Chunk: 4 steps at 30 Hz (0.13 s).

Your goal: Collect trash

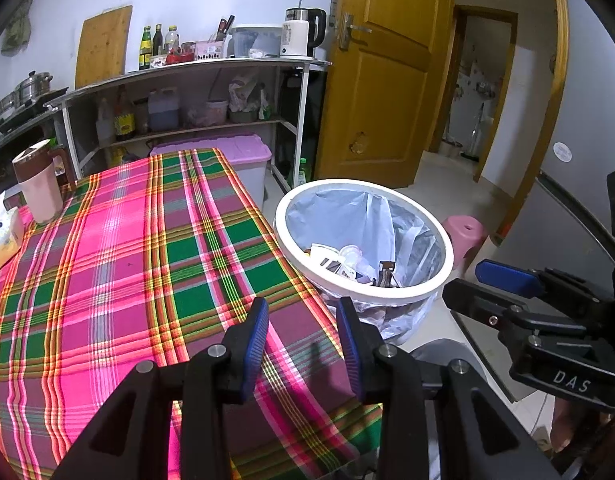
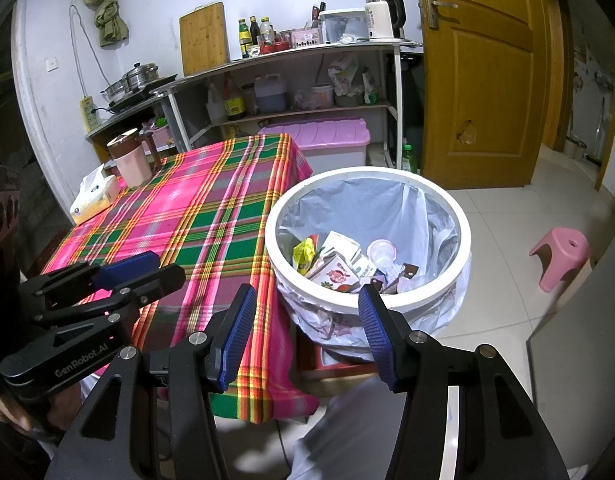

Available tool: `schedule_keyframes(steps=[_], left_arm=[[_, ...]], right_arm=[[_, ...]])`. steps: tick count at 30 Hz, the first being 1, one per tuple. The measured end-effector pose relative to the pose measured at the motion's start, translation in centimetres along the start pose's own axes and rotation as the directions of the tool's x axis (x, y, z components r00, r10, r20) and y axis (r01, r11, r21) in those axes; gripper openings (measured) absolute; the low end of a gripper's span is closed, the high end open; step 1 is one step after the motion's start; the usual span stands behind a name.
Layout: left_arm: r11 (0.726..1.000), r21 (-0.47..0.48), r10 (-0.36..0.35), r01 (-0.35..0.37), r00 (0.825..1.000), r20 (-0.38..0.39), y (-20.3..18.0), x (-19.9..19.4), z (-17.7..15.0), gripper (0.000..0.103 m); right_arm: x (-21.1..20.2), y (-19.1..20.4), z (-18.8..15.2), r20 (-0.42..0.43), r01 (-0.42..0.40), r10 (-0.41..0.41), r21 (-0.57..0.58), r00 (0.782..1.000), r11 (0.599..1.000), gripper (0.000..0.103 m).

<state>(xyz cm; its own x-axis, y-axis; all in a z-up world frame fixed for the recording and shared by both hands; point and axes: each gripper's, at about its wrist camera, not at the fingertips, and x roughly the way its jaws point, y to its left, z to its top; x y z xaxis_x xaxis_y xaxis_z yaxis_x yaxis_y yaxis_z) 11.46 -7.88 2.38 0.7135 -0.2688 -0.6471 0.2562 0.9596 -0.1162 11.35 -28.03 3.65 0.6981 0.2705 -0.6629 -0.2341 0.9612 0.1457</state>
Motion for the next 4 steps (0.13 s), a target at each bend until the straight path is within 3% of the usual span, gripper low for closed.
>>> schedule_keyframes(steps=[4], left_arm=[[1.000, -0.001, -0.005, 0.005, 1.000, -0.002, -0.16, 0.10, 0.03, 0.035]], right_arm=[[0.00, 0.00, 0.05, 0.000, -0.001, 0.001, 0.001, 1.000, 1.000, 0.054]])
